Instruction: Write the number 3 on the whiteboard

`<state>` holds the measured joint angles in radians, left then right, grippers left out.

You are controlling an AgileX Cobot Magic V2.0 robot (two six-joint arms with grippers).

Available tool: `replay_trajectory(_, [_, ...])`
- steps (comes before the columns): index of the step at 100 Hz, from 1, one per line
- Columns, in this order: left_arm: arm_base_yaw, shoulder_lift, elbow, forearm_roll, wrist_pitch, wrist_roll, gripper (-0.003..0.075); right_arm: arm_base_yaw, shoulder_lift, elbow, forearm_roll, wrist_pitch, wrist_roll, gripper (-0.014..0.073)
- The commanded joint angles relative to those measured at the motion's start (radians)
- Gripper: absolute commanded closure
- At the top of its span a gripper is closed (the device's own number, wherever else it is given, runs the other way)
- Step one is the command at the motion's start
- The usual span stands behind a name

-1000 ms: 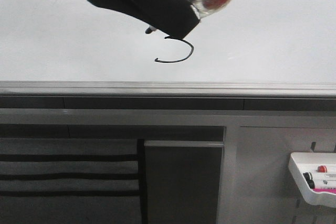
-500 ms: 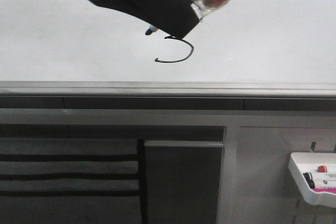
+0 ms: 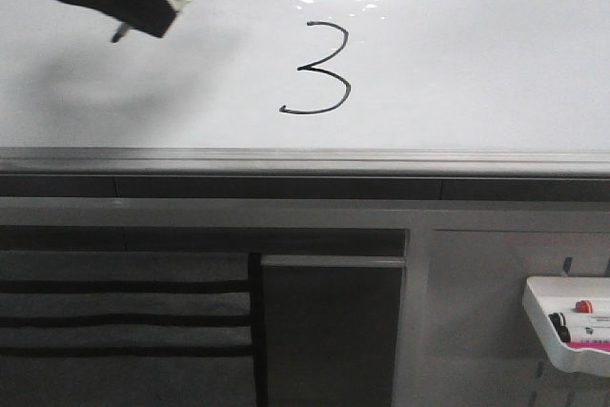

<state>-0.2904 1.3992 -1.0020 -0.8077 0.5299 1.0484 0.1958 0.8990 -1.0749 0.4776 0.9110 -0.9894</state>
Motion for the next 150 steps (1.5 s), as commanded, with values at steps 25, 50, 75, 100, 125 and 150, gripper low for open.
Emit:
replay_trajectory(25, [0.162,0.011,0.076,-0.233,-0.261,-0.069,0.0741,-0.017,0.017,-0.027,0.022,-0.006,0.016,0.0269])
replay_trajectory(50, [0.162,0.051,0.076,-0.233,-0.25,-0.069,0.0741,-0.017,0.024,-0.027,0.022,-0.008,0.018,0.0269])
replay_trajectory(75, [0.162,0.049,0.076,-0.219,-0.245,-0.069,0.0514,-0.017,0.024,-0.027,0.022,-0.008,0.066,0.0269])
replay_trajectory(100, [0.204,-0.02,0.074,-0.147,-0.18,-0.069,0.0369,-0.017,0.005,-0.029,-0.046,0.059,0.293,0.0269])
replay_trajectory(125, [0.33,-0.285,0.074,-0.063,0.1,-0.069,0.037,-0.017,-0.073,-0.027,-0.377,0.088,0.853,0.0312])
replay_trajectory(150, [0.417,-0.578,0.102,0.153,0.246,-0.278,0.0399,-0.017,-0.236,0.134,-0.447,-0.088,0.967,0.0522])
